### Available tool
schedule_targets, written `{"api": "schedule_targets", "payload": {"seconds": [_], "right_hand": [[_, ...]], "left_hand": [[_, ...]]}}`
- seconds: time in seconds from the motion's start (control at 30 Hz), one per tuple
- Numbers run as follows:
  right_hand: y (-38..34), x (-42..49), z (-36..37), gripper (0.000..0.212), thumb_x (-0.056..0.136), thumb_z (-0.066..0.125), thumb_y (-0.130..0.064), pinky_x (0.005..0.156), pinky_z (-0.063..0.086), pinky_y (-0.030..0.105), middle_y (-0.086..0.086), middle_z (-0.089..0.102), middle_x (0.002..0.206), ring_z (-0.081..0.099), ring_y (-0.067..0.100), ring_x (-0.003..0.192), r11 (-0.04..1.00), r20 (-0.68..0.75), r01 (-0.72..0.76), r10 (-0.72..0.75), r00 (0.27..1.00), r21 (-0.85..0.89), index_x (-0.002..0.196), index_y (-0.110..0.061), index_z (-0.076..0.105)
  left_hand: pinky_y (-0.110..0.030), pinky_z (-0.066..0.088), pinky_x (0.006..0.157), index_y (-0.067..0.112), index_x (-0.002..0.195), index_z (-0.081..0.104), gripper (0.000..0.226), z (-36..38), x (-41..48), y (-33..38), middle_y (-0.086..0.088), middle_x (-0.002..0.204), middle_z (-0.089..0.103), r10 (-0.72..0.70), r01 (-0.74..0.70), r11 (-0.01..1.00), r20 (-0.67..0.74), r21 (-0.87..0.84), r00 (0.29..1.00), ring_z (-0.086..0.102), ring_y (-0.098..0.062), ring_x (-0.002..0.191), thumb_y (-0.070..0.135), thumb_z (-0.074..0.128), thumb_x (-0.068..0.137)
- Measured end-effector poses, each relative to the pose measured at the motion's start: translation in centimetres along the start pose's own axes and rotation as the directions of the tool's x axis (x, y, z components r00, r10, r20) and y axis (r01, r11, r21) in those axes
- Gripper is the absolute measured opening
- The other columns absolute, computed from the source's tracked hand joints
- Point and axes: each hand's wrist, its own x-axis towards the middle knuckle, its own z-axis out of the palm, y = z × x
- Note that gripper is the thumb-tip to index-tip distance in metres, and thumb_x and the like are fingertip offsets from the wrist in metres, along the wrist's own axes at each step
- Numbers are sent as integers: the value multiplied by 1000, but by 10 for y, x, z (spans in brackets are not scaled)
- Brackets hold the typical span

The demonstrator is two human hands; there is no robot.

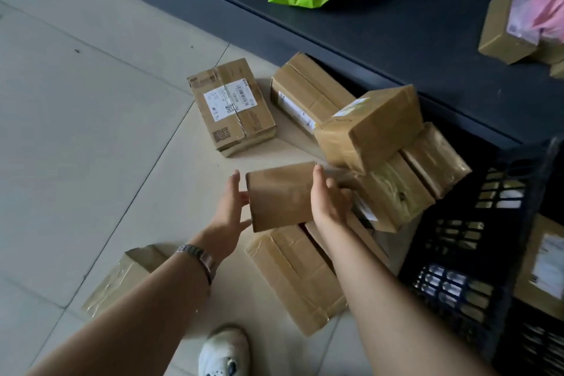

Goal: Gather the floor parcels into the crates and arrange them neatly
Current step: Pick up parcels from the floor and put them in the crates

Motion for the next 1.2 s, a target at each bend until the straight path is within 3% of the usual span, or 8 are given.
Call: {"api": "schedule_targets", "payload": {"seconds": [0.1, 0.2, 0.27, 0.37, 0.57, 0.87, 1.0, 1.2], "right_hand": [[22, -25, -9, 63, 102, 32, -55, 109, 30, 38, 14, 24, 158, 31, 28, 142, 979, -36, 69, -63, 997, 190, 143, -10, 46], [36, -65, -18, 58, 97, 48, -54, 107, 38, 38, 7, 49, 146, 48, 23, 132, 888, -30, 24, -12, 999, 458, 140, -15, 51], [42, -87, -30, 41, 88, 63, -44, 88, 49, 37, 3, 72, 108, 66, 20, 104, 796, -40, 18, 7, 999, 605, 110, -11, 67], [42, -113, -48, 18, 93, 63, -24, 68, 51, 35, -5, 68, 68, 65, 7, 67, 715, -64, 86, -58, 996, 694, 82, -10, 62], [47, -151, -70, 46, 75, 81, -35, 91, 55, 55, 12, 64, 124, 69, 28, 105, 641, 46, 44, -124, 991, 766, 117, -29, 62], [44, -164, -167, 40, 80, 78, -23, 85, 58, 48, 8, 76, 105, 72, 31, 98, 659, 9, 168, -257, 966, 733, 118, -26, 67], [43, -171, -213, 32, 84, 72, -13, 67, 57, 33, 13, 76, 100, 73, 27, 86, 610, 1, 152, -243, 970, 778, 116, -12, 68], [88, -174, -309, 12, 90, 61, -9, 75, 51, 40, 16, 71, 92, 68, 29, 84, 501, -117, 144, -84, 990, 854, 101, -6, 64]], "left_hand": [[-53, 35, 109, 28, 142, 45, 62, -6, -21, 1, -2, 117, 56, -6, 5, 1000, 48, 8, 999, 49, -18, 118, 62, 19, 98], [-48, 46, 100, 32, 126, 58, 36, -12, -51, 7, -3, 124, 57, 41, -42, 999, 11, 15, 999, 55, -18, 113, 47, 42, 97], [-37, 51, 80, 30, 112, 58, 23, -18, -72, 10, -5, 114, 59, 111, -113, 992, 32, 59, 993, 59, -14, 93, 31, 58, 89], [-24, 51, 59, 20, 105, 53, 23, -28, -103, 12, -5, 102, 63, 187, -190, 981, 95, 32, 978, 64, -8, 72, 5, 54, 86], [-22, 52, 64, 21, 116, 53, 64, -17, -149, 27, -1, 118, 63, 318, -330, 944, 241, 10, 917, 61, -14, 105, -2, 50, 57], [-31, 48, 81, 21, 109, 67, 25, 49, -200, 53, -2, 104, 66, 313, -349, 932, 271, 96, 910, 65, -14, 97, 10, 55, 91], [-39, 56, 86, 31, 118, 62, 40, 94, -225, 52, -9, 118, 66, 273, -340, 916, 288, 215, 918, 68, -24, 104, 51, 67, 83], [-28, 55, 66, 40, 125, 49, 41, 207, -275, 32, -2, 108, 70, 178, -310, 909, 415, 277, 892, 70, -18, 91, 21, 62, 90]]}}
